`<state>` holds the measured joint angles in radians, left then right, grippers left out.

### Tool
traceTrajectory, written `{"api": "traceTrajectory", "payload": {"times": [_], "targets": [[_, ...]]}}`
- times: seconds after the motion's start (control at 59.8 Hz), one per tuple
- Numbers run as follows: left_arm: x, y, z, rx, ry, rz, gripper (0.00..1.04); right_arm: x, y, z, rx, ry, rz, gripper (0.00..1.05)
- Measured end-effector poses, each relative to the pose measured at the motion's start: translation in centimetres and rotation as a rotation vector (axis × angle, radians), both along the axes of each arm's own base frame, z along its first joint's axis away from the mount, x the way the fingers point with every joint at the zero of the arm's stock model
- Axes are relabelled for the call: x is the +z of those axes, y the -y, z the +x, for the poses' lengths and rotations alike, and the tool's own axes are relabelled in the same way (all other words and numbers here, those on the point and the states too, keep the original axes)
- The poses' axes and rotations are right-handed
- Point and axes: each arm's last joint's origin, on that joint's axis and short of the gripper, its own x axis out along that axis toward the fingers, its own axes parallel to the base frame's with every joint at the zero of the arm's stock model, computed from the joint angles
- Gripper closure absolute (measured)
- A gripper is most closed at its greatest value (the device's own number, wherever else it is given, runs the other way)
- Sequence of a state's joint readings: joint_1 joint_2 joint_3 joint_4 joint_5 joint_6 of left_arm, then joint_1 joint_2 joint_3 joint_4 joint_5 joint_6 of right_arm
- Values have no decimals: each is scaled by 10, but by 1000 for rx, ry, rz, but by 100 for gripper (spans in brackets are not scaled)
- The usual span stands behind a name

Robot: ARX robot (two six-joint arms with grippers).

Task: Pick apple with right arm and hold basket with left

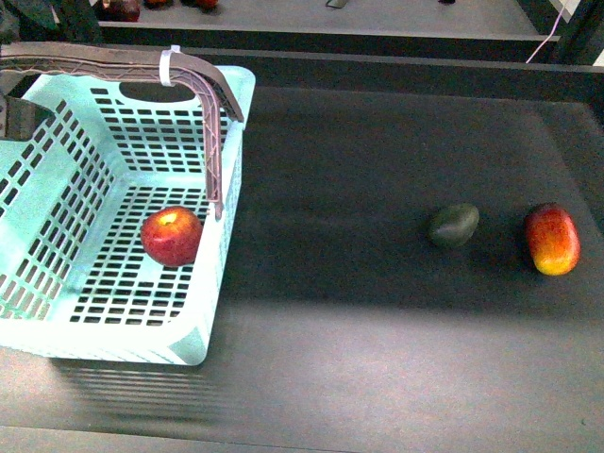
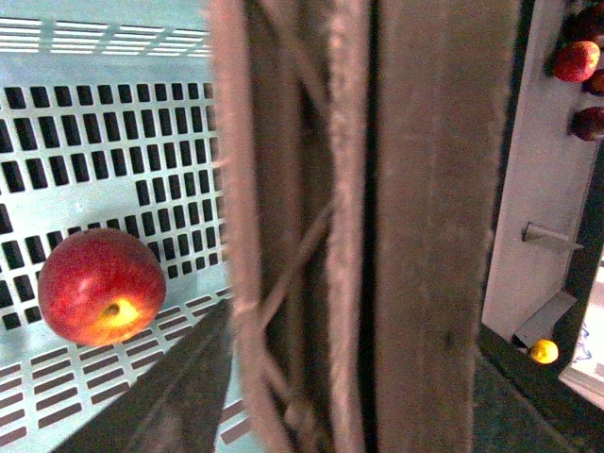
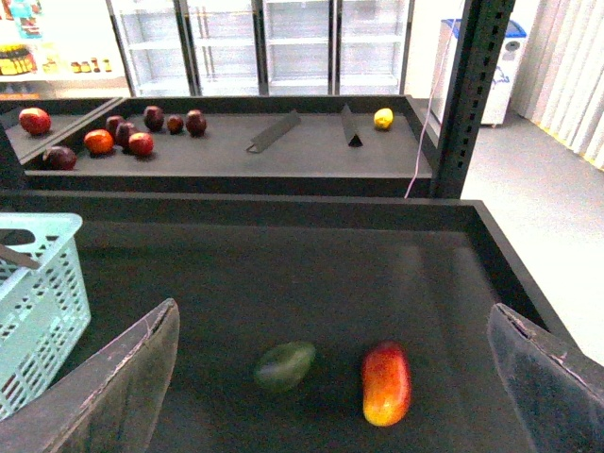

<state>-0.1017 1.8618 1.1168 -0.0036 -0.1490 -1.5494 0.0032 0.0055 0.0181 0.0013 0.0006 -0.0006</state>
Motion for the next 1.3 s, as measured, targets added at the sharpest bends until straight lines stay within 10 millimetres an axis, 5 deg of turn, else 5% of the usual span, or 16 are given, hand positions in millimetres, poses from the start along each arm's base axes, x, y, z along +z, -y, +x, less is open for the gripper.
{"api": "traceTrajectory", "payload": {"times": [0.084,0.284,0.485,0.586,0.636,0.753,0.82,0.987,1.305], "targets": [[11,-1,-16,2,28,2,6,0,0,0,0,0,0,9],[37,-5,-51,14,100,1,7,0,0,0,0,0,0,9],[43,-5,-55,16,120,-1,7,0,0,0,0,0,0,9],[27,-7,-64,-249,408,290,25,0,0,0,0,0,0,9],[19,-10,-81,-384,518,595,35,0,0,0,0,0,0,9],[24,-16,-112,-501,603,1081,57,0,0,0,0,0,0,9],[26,-20,-127,-532,594,1219,69,0,0,0,0,0,0,9],[12,-29,-157,-615,559,1330,102,0,0,0,0,0,0,9],[0,-35,-205,-594,555,1367,102,0,0,0,-1,0,0,9]]}}
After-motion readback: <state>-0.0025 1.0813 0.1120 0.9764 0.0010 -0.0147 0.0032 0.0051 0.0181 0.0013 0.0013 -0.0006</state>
